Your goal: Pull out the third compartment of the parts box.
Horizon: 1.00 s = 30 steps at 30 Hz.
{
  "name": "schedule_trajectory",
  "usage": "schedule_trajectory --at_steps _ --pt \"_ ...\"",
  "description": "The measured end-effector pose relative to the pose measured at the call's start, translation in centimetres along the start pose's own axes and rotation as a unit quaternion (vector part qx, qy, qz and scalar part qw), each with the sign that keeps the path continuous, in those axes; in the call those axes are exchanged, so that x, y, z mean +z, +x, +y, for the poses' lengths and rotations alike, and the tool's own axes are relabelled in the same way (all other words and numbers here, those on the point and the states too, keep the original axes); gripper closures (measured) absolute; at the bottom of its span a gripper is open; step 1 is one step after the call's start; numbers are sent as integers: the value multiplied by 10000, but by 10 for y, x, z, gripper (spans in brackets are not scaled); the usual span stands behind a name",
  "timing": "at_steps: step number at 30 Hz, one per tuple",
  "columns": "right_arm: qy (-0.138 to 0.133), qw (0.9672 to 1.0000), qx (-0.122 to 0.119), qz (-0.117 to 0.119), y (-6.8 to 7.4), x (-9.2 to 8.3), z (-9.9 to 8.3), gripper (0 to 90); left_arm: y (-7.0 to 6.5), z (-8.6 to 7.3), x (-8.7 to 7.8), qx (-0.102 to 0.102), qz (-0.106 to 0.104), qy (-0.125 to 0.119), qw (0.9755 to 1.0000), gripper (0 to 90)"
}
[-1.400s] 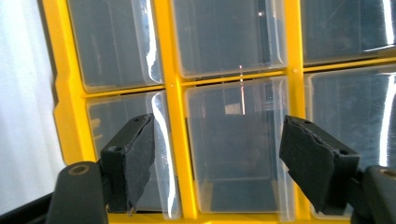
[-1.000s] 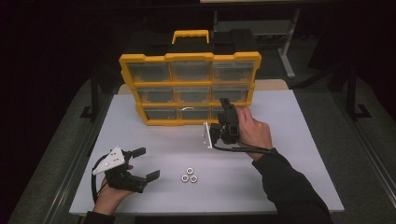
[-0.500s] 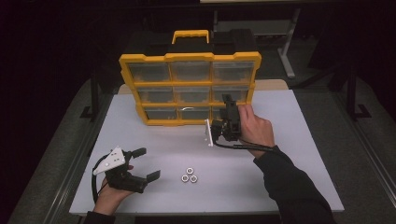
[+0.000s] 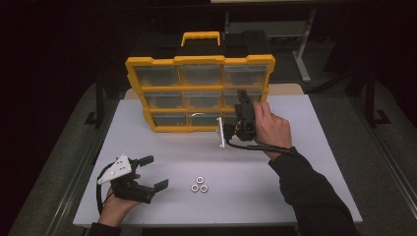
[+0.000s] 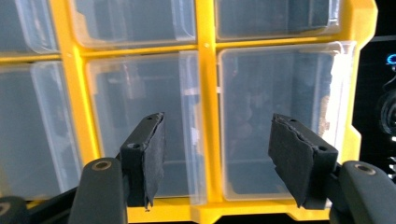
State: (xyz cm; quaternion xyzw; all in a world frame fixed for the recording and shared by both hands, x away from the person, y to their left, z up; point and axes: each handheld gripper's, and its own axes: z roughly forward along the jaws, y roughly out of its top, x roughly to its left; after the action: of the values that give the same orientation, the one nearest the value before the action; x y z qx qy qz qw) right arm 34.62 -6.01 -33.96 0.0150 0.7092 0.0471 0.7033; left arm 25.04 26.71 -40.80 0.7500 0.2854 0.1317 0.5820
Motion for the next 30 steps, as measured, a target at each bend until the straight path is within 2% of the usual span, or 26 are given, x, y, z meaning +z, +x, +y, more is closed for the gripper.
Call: schedule_trajectory --at_steps 2,6,13,14,19,21,22,24,25,30 --pt "36 10000 33 32 -2 1 -1 366 0 0 0 -2 -1 5 10000 0" --pt "68 10000 -3 -51 -5 3 -2 371 0 0 0 -7 0 -16 10000 0" --pt "177 9993 -102 -303 -11 6 -5 393 0 0 0 31 0 0 10000 0" --pt "188 9993 -97 -319 -12 7 -5 396 1 0 0 98 -1 13 10000 0" --pt "186 9990 -94 -383 -16 7 -5 409 1 0 0 55 5 25 10000 0" --pt "191 9985 -198 -467 -18 8 -4 417 0 0 0 29 4 19 10000 0" --pt "211 9985 -154 -477 -18 8 -4 420 0 0 0 19 5 7 10000 0" --pt "197 9983 -221 -497 -20 10 -4 428 0 0 0 39 2 30 10000 0" --pt "208 9979 -208 -573 -21 10 -4 430 1 0 0 52 3 39 10000 0" --pt "253 9974 -187 -642 -23 12 -4 451 0 0 0 33 -16 -4 10000 0"
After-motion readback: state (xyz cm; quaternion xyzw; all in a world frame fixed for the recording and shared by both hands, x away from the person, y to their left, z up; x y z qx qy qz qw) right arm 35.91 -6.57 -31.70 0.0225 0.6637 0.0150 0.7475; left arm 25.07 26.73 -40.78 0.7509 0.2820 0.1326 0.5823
